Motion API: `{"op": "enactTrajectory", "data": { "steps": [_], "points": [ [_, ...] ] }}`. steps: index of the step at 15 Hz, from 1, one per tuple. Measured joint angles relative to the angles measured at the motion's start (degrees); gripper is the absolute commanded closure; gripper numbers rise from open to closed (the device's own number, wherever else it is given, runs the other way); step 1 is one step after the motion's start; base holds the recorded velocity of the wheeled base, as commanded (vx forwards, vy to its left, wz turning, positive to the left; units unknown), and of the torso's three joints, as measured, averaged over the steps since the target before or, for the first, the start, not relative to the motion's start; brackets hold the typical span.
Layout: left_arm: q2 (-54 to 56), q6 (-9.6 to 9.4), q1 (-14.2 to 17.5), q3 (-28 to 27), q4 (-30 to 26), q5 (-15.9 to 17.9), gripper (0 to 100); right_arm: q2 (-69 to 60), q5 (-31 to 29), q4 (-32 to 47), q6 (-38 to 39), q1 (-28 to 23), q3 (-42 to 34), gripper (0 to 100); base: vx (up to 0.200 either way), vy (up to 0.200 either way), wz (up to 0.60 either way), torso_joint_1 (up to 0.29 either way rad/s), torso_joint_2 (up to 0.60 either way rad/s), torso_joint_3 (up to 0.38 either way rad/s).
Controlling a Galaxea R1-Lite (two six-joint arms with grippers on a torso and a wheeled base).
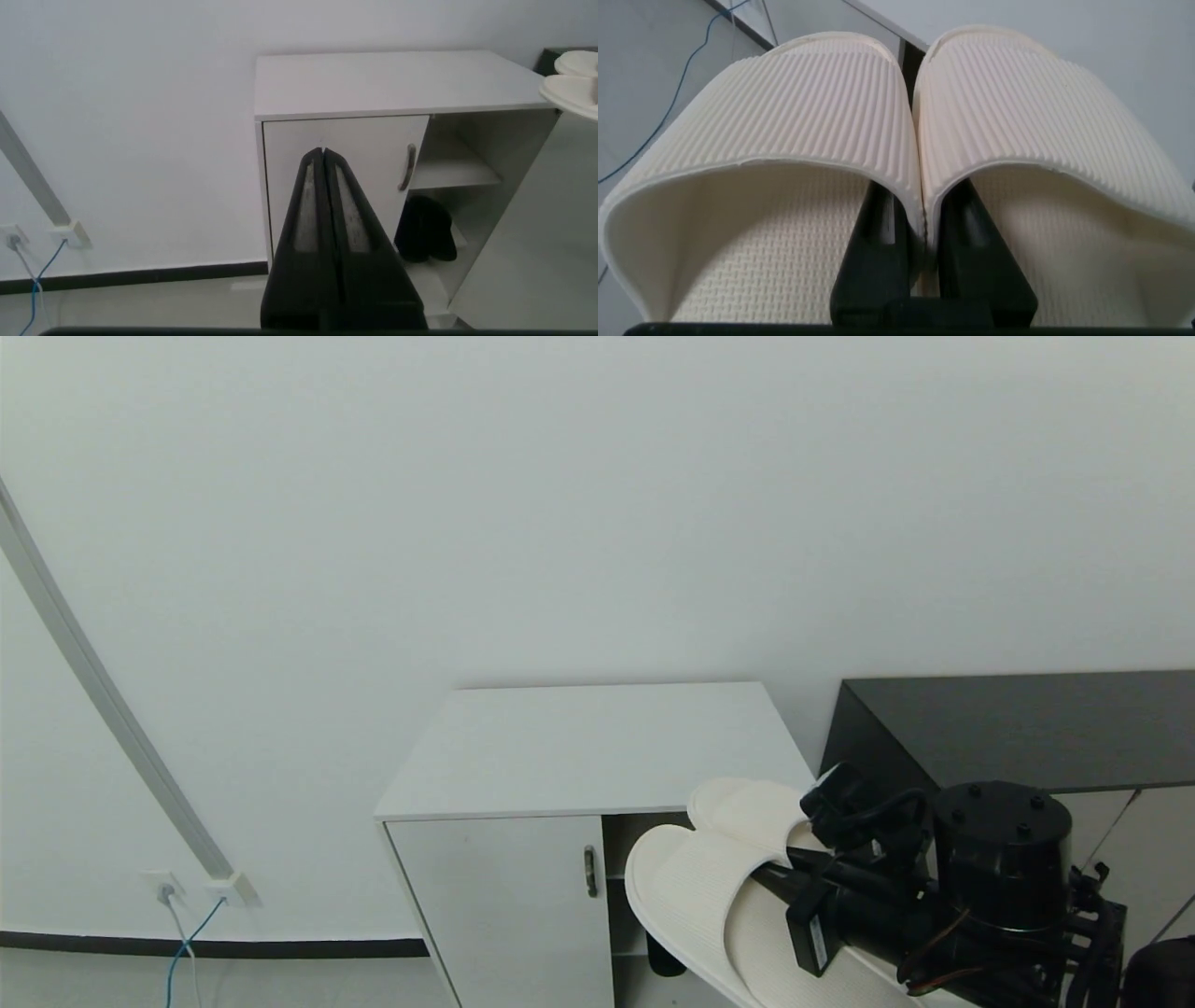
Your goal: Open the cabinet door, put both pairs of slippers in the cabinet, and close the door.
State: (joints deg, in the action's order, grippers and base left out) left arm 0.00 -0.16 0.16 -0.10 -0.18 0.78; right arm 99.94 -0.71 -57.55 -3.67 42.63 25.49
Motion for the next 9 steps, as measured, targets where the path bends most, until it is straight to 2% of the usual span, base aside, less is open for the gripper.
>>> {"op": "enactTrajectory", "data": {
  "steps": [9],
  "points": [
    [0.0,-0.02,0.0,0.0,0.0,0.0,100,0.0,0.0,0.0,0.0,0.23,-0.17,100,0.0,0.0,0.0,-0.156,0.36,0.195]
  ]
}}
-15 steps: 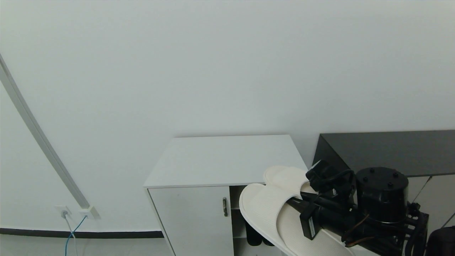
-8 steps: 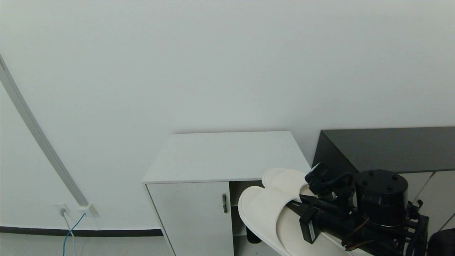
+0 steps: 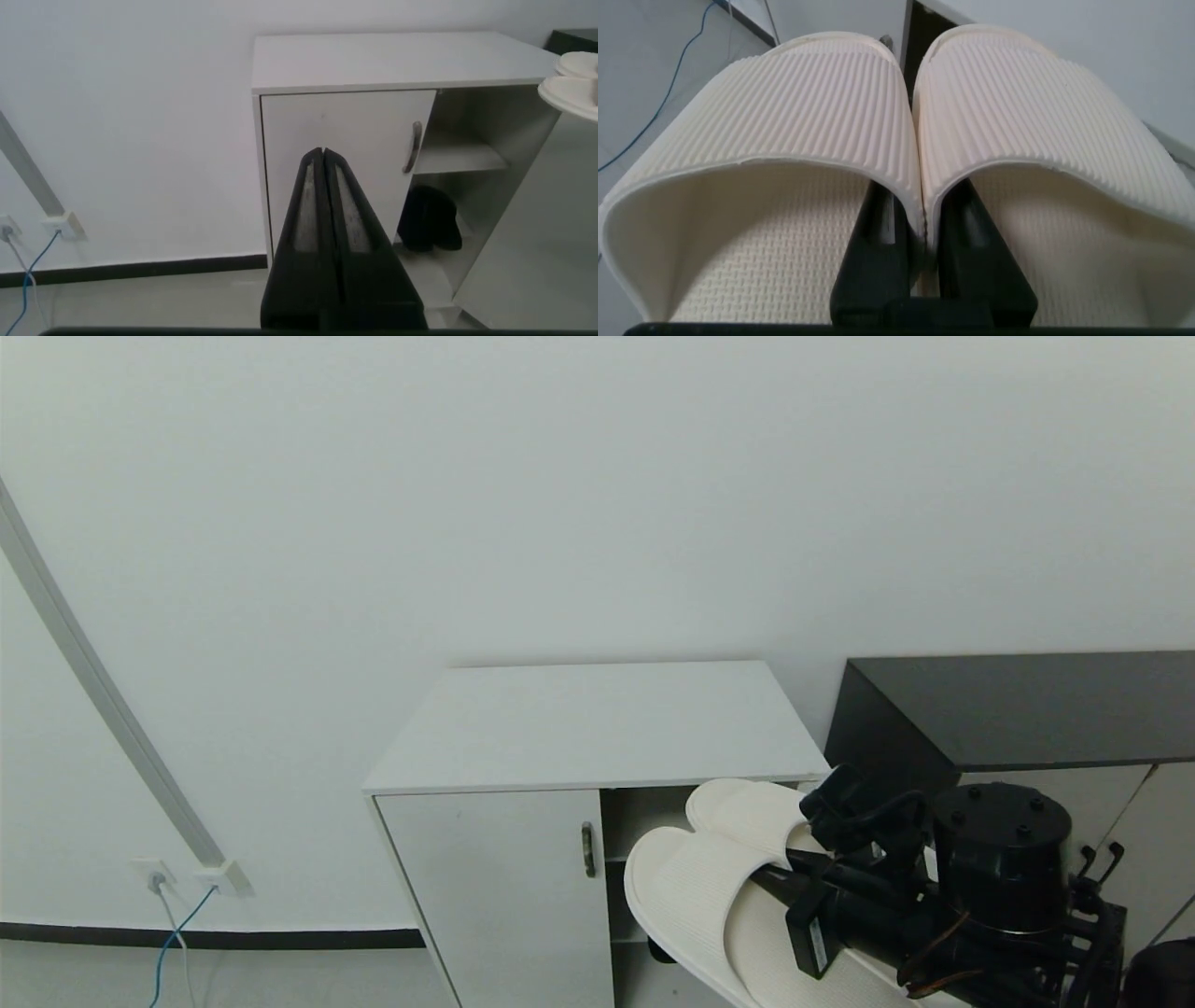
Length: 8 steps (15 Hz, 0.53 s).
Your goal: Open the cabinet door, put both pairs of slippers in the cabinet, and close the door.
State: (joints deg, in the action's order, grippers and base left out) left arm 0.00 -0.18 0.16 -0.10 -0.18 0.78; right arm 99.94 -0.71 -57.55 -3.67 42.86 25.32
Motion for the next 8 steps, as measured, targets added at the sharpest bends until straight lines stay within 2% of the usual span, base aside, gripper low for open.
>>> {"op": "enactTrajectory", "data": {
  "steps": [4,8],
  "points": [
    [0.0,0.02,0.0,0.0,0.05,0.01,100,0.12,0.0,-0.01,0.01,0.1,0.0,100,0.0,0.0,0.0,-0.181,0.41,0.226],
    [0.0,0.07,0.0,0.0,0.02,0.01,100,0.3,0.0,0.0,0.0,0.13,-0.05,100,0.0,0.0,0.0,-0.228,0.54,0.314]
  ]
}}
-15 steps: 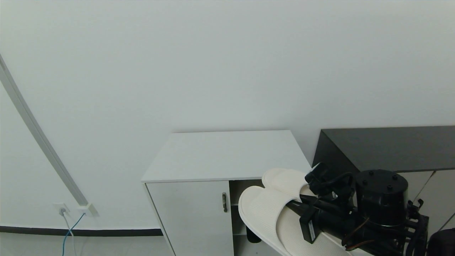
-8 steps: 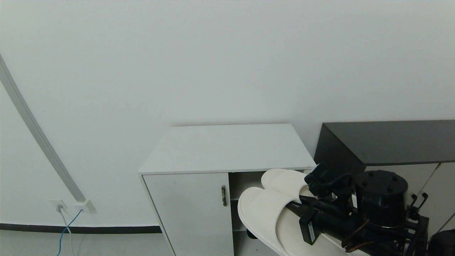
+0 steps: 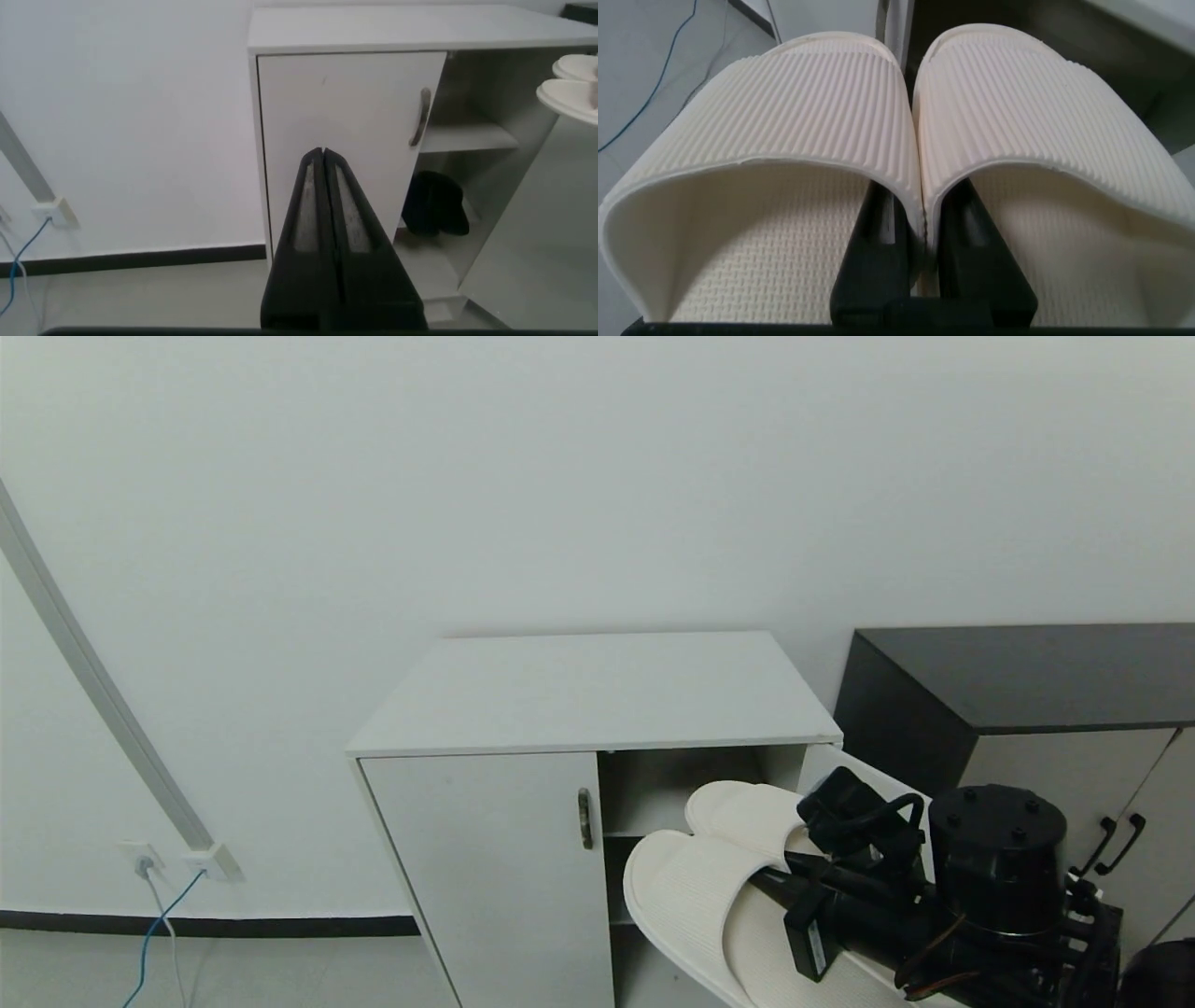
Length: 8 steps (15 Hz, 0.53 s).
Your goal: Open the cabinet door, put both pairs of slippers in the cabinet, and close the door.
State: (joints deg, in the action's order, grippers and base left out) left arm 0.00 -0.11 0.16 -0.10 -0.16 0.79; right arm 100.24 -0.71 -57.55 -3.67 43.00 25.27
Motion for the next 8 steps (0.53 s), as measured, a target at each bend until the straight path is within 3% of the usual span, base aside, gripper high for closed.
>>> {"op": "enactTrajectory", "data": {
  "steps": [8],
  "points": [
    [0.0,0.01,0.0,0.0,-0.02,0.0,100,0.04,0.0,0.0,0.01,0.05,-0.06,100,0.0,0.0,0.0,-0.207,0.53,0.325]
  ]
}}
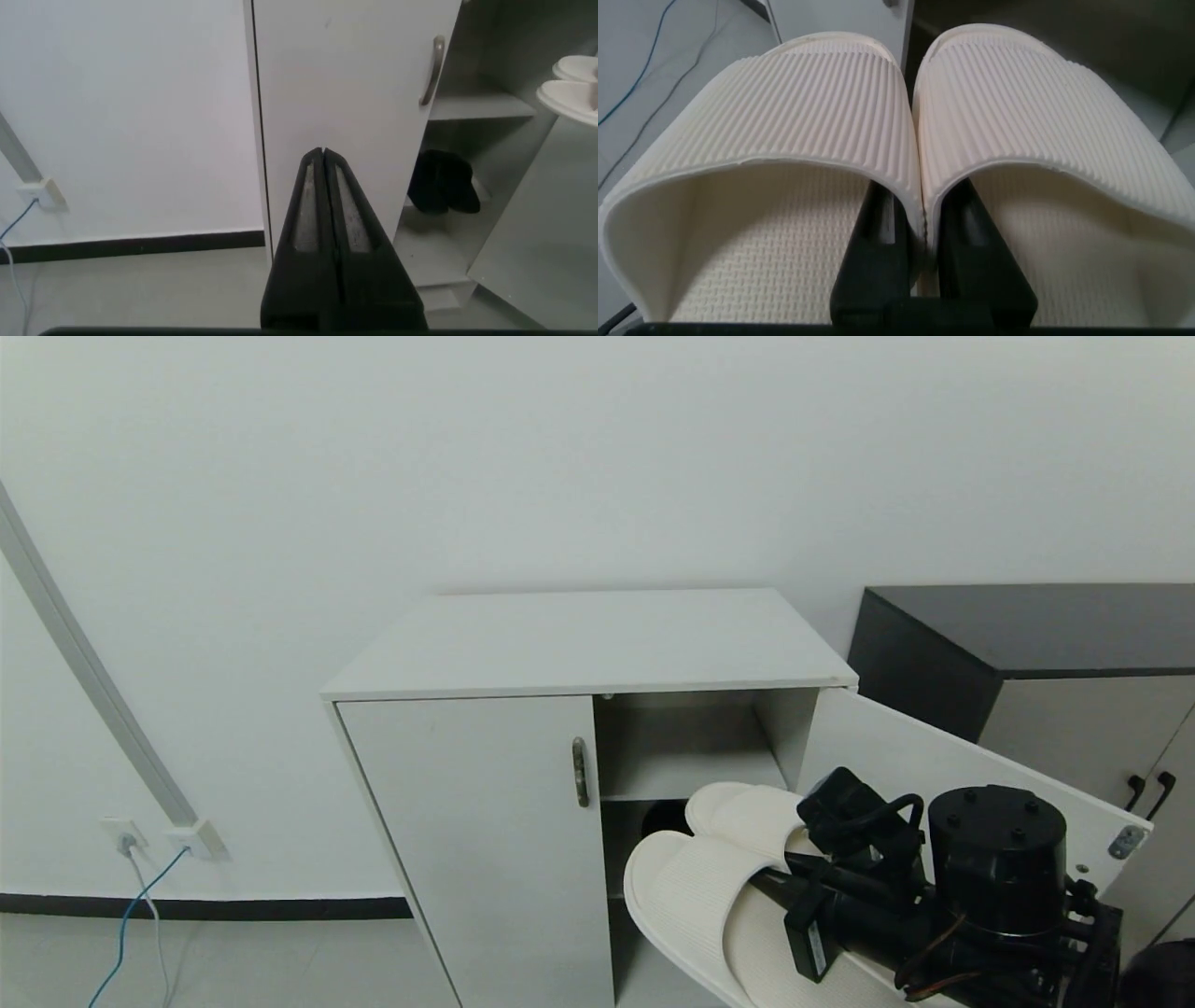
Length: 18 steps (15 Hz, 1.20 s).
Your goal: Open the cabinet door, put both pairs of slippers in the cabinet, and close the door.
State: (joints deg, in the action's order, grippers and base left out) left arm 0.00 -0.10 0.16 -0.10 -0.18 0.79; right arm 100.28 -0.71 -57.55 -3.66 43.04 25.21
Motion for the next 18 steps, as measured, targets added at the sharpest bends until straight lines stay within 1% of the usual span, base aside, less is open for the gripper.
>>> {"op": "enactTrajectory", "data": {
  "steps": [8,15,18],
  "points": [
    [0.0,0.0,0.0,0.0,0.02,0.0,100,0.4,0.02,-0.01,0.0,0.55,-0.16,100,0.0,0.0,0.0,-0.151,0.48,0.33],
    [0.0,0.0,-0.02,0.0,0.0,0.0,100,0.63,-0.07,-2.04,-0.01,0.85,-1.04,100,0.0,0.0,0.0,-0.068,0.45,0.361],
    [0.0,-0.01,-0.02,0.0,0.0,-0.01,100,0.79,-0.09,-2.08,0.0,0.96,-1.12,100,0.0,0.0,0.0,-0.001,0.04,0.027]
  ]
}}
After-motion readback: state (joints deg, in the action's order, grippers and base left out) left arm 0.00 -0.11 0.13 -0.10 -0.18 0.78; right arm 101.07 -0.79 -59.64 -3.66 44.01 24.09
